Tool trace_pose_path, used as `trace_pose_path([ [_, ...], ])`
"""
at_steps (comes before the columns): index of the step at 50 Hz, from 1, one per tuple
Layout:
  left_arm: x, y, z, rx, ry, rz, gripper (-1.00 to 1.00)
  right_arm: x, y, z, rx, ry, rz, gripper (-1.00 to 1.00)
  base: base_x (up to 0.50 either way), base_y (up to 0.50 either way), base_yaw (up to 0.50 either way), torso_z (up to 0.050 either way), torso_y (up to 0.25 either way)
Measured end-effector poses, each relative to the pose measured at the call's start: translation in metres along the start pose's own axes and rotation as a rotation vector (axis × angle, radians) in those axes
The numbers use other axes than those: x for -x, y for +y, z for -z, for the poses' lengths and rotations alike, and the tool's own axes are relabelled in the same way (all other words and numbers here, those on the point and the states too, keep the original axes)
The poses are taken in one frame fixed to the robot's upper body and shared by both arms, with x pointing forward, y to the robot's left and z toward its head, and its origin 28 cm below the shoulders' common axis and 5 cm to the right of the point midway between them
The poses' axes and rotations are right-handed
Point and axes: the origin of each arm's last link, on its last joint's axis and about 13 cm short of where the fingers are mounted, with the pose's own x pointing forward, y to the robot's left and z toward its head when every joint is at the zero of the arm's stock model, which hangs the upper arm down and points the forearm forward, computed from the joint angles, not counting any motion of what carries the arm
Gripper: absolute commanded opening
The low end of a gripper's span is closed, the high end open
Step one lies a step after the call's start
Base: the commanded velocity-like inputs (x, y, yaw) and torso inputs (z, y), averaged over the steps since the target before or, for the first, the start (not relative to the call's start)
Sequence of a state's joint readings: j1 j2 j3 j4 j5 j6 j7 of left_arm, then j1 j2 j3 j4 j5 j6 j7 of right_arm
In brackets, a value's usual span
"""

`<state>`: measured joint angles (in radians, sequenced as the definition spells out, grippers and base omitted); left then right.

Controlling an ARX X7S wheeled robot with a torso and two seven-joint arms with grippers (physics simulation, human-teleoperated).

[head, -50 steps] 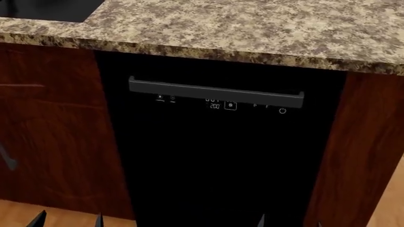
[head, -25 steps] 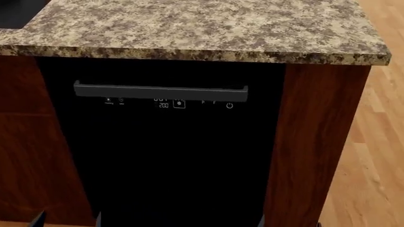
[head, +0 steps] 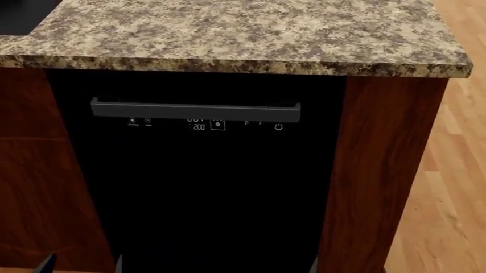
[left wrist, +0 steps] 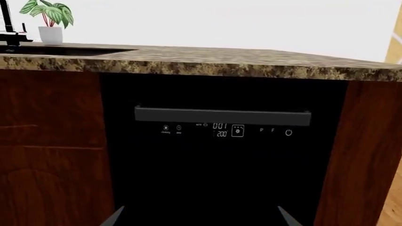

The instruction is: Navigate to the sink.

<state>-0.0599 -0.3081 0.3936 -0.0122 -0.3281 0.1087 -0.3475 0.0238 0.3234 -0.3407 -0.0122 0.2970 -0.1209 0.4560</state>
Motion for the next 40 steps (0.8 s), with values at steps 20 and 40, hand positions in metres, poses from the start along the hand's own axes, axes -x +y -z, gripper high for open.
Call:
trace_pose_path([
  [20,0.0001,0.0002,-0.0002,-0.001,0.0,0.0,1.0,0.0005,0.0003,-0.0001,0.003,0.0,-0.001,1.0,0.01,-0.2,0.0,0.0,0.0],
  [40,0.0003,-0.0002,-0.0001,-0.001,-0.001,0.004,1.0,0.0008,-0.0001,-0.0002,0.004,-0.001,-0.002,1.0,-0.02,-0.25,0.0,0.0,0.0],
])
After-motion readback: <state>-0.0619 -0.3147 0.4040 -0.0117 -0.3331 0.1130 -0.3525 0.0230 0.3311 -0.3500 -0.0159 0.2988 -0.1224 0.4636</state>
